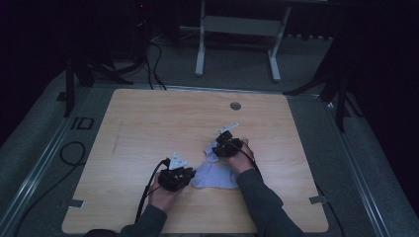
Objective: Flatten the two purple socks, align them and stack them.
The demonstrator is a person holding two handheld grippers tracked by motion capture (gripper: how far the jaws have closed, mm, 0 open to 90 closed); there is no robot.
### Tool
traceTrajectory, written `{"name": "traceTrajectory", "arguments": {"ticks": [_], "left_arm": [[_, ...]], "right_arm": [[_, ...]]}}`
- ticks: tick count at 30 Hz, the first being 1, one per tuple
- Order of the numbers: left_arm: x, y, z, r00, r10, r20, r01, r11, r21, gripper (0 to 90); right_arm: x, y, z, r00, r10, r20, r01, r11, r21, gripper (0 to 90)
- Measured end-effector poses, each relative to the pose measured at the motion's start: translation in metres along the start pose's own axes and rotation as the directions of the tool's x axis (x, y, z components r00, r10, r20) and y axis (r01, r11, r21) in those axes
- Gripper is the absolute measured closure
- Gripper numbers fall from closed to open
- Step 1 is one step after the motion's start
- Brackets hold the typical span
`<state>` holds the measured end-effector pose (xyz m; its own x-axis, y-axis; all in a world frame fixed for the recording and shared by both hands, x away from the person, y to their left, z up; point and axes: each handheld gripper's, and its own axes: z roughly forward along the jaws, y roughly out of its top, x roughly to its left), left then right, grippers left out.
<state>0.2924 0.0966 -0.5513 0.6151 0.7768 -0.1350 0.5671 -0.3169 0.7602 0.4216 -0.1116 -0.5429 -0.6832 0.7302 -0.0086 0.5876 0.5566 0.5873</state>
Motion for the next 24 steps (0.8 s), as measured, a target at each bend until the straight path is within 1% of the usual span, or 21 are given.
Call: {"name": "traceTrajectory", "arguments": {"ticks": [1,3,4,5,6,10,14,15,16,18,19,20,21,22,23,24], "left_arm": [[0.0,0.0,0.0,1.0,0.001,0.0,-0.001,1.0,0.0,77.6],[0.0,0.0,0.0,1.0,0.001,0.0,-0.001,1.0,0.0,77.5],[0.0,0.0,0.0,1.0,0.001,-0.001,-0.001,1.0,0.0,77.5],[0.0,0.0,0.0,1.0,0.0,-0.001,0.0,1.0,-0.001,77.5],[0.0,0.0,0.0,1.0,0.0,-0.001,0.0,1.0,0.0,77.5],[0.0,0.0,0.0,1.0,0.001,0.0,-0.001,1.0,0.0,77.5],[0.0,0.0,0.0,1.0,0.004,0.002,-0.004,1.0,-0.001,77.5],[0.0,0.0,0.0,1.0,0.004,0.002,-0.004,1.0,-0.001,77.4],[0.0,0.0,0.0,1.0,0.003,0.001,-0.003,1.0,0.0,77.4],[0.0,0.0,0.0,1.0,0.002,0.001,-0.002,1.0,0.001,77.5],[0.0,0.0,0.0,1.0,0.004,0.001,-0.004,1.0,0.001,77.5],[0.0,0.0,0.0,1.0,0.004,0.001,-0.004,1.0,0.001,77.4],[0.0,0.0,0.0,1.0,0.004,0.001,-0.004,1.0,0.001,77.4],[0.0,0.0,-0.001,1.0,0.003,0.0,-0.003,1.0,-0.003,77.4],[0.0,0.0,-0.001,1.0,0.002,0.0,-0.002,1.0,-0.003,77.5],[0.0,0.0,-0.001,1.0,0.001,-0.001,-0.001,1.0,-0.003,77.4]], "right_arm": [[0.001,0.001,-0.001,1.0,0.0,0.009,0.0,1.0,0.001,66.8],[0.001,0.001,-0.002,0.9998,0.007,0.016,-0.007,1.0,-0.006,66.8],[0.001,0.001,-0.002,0.9998,0.007,0.016,-0.007,1.0,-0.006,65.0],[0.003,0.002,-0.005,0.9994,0.026,0.024,-0.025,0.999,-0.032,64.2],[0.005,0.003,-0.006,0.9992,0.026,0.029,-0.025,0.999,-0.046,64.3],[0.008,0.005,-0.008,0.999,0.005,0.045,-0.003,0.998,-0.058,65.8],[0.01,0.004,0.002,0.9989,0.004,0.046,-0.004,1.0,-0.011,67.7],[0.01,0.004,0.002,0.9989,0.004,0.046,-0.004,1.0,-0.011,67.7],[0.009,0.004,0.005,0.9984,0.015,0.054,-0.015,1.0,-0.005,73.7],[0.008,0.006,0.004,0.998,0.026,0.058,-0.027,1.0,0.005,81.3],[0.005,0.006,0.004,0.9979,0.048,0.043,-0.048,0.999,0.002,85.7],[0.005,0.006,0.004,0.9979,0.048,0.043,-0.048,0.999,0.002,85.7],[0.004,0.006,0.003,0.9971,0.069,0.032,-0.069,0.998,0.0,85.7],[0.004,0.006,0.003,0.9971,0.069,0.032,-0.069,0.998,0.0,86.6],[0.001,0.005,-0.001,0.995,0.099,0.017,-0.098,0.995,-0.02,87.4],[0.0,0.005,-0.004,0.9948,0.101,0.012,-0.101,0.995,-0.028,87.5]]}}
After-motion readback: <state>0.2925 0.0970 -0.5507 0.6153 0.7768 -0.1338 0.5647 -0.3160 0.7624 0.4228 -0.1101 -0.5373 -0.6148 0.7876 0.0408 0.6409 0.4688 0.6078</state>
